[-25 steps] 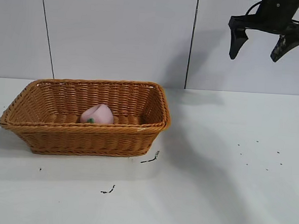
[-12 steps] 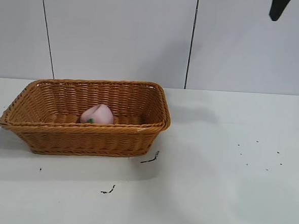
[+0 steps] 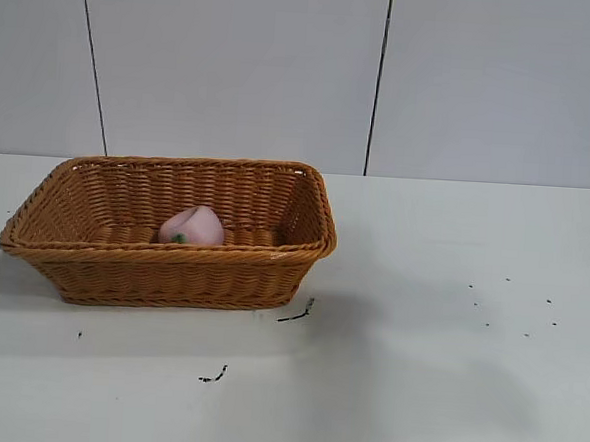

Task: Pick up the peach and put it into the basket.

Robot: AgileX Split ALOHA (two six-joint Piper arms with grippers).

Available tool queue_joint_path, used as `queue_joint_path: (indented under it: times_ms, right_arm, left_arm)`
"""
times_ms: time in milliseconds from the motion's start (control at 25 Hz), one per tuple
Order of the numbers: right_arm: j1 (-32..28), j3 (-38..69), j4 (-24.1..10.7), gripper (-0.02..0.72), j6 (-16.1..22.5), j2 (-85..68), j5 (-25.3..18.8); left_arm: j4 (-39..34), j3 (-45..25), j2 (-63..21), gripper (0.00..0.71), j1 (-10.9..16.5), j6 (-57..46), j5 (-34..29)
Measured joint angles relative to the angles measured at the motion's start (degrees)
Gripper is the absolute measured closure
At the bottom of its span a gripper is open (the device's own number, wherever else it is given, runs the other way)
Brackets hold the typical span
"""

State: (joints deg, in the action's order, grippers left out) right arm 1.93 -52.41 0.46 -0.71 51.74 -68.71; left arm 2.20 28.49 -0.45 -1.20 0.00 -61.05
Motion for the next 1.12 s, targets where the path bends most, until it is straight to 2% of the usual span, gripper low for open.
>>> queue_joint_path:
  times_ms: [200,400,720,1120]
  right_arm:
    - [0.00,14.50,0.11,0.008,0.12,-19.77,6.05]
    - [0.00,23.22,0.11,0.008,0.12,-35.95,8.32]
    - [0.00,23.99,0.17,0.008,0.16,-51.53,9.73]
    - [0.00,24.03,0.17,0.008,0.16,-51.95,9.73]
  left_arm:
    - [0.00,0.00,0.00,0.017,0.00,0.00,0.00]
    - [0.00,0.00,0.00,0.017,0.00,0.00,0.00]
    - [0.00,0.00,0.00,0.017,0.00,0.00,0.00]
    - [0.00,0.00,0.00,0.017,0.00,0.00,0.00]
